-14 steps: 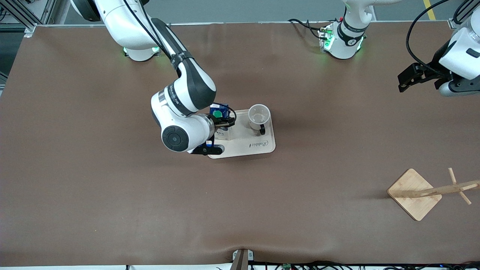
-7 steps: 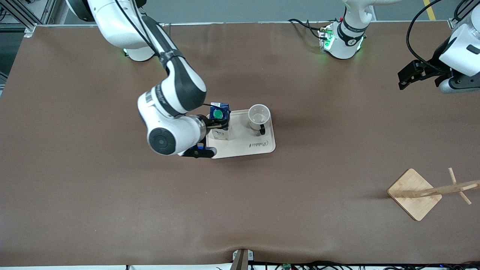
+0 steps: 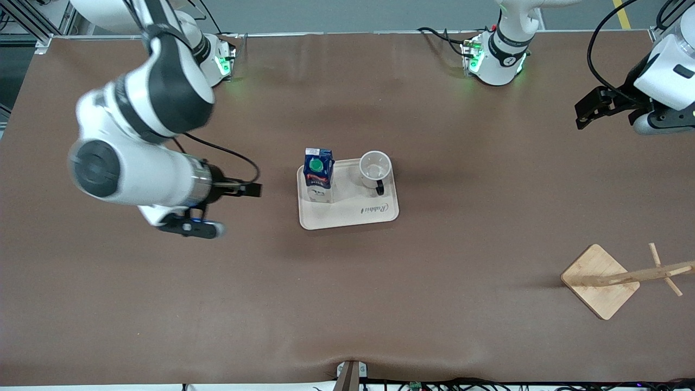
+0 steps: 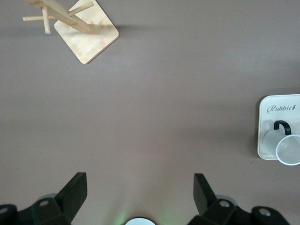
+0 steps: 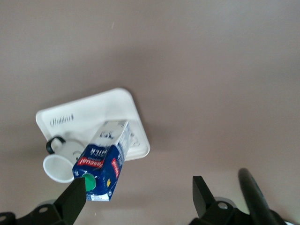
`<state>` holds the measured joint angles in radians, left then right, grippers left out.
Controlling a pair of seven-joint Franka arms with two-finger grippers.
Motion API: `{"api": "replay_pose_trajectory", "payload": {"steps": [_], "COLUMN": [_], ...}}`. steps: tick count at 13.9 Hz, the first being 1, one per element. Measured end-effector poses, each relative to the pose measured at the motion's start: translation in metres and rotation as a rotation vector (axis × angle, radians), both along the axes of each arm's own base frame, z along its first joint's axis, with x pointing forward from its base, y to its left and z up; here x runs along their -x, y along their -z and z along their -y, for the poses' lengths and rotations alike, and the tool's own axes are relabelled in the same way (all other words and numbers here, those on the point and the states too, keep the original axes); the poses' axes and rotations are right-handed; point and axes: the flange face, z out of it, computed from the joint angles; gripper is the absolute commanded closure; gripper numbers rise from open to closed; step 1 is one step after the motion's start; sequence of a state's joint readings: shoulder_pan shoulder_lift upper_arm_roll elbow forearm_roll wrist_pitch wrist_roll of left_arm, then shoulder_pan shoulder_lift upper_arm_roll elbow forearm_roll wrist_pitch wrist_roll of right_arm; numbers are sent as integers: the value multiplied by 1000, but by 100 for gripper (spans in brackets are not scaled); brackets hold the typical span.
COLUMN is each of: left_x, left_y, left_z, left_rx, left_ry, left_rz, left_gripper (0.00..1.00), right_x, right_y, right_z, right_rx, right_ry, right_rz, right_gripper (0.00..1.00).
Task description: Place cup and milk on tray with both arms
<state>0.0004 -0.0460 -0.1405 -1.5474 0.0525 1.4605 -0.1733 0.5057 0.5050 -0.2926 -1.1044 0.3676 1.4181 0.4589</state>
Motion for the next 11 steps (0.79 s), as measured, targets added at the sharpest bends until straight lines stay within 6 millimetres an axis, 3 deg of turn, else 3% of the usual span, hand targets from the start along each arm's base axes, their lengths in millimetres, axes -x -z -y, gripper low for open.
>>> {"api": "replay_pose_trajectory", "payload": {"steps": [3,5,8,11], "left_x": [1,1,3,5], "left_y": [0,0,-2,-5], "left_z": [1,1,2,2], "left_rx": [-1,-1,-1,-2], "left_ry": [2,2,3,4], "left_rz": [-4,-5,-2,0], "left_gripper": [0,0,0,0], "right_x": [3,4,11,22], "right_y": [-57,-80,-103,-111], "right_z": [56,103,161,240], "right_rx": [24,101,132,107], "right_ry": [50,93,88,28], "right_rz": [96,139,164,173], "right_gripper": [0,0,0,0]}}
